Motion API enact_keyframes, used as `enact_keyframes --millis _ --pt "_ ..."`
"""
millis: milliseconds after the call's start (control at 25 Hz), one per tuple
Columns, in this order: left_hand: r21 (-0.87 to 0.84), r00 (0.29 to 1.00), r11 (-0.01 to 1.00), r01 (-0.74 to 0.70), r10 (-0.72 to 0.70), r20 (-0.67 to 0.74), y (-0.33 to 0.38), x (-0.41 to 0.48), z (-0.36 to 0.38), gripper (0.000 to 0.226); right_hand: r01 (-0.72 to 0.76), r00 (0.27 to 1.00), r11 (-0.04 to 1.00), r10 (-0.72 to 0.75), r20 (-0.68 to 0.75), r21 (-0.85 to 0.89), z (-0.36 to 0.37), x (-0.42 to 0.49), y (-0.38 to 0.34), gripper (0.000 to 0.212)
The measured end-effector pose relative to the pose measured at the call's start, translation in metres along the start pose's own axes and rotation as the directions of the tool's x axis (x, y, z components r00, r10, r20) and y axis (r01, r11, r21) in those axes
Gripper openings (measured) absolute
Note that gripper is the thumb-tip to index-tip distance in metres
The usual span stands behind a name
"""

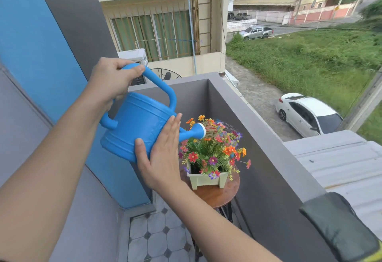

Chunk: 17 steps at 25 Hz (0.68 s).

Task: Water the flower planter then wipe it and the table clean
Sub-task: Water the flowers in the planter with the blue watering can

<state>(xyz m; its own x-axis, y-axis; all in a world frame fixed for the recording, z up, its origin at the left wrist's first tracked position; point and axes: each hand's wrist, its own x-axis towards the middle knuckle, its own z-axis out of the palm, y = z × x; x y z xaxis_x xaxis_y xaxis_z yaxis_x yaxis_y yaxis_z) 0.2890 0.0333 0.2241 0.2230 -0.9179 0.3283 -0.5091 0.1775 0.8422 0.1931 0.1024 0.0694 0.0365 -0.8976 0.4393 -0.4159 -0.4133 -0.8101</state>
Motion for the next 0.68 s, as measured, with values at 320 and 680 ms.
enact_keyframes --millis 320,680 --pt "0.082 0.999 0.996 0.035 -0.034 -0.011 -0.006 0.002 -0.004 0.017 0.049 0.997 0.998 -0.050 0.058 0.026 0.008 -0.006 0.008 0.093" --pt "-0.003 0.981 0.999 0.041 -0.040 0.192 -0.010 0.016 0.002 0.016 -0.026 0.990 1.000 0.024 -0.141 -0.015 0.026 -0.009 0.003 0.079"
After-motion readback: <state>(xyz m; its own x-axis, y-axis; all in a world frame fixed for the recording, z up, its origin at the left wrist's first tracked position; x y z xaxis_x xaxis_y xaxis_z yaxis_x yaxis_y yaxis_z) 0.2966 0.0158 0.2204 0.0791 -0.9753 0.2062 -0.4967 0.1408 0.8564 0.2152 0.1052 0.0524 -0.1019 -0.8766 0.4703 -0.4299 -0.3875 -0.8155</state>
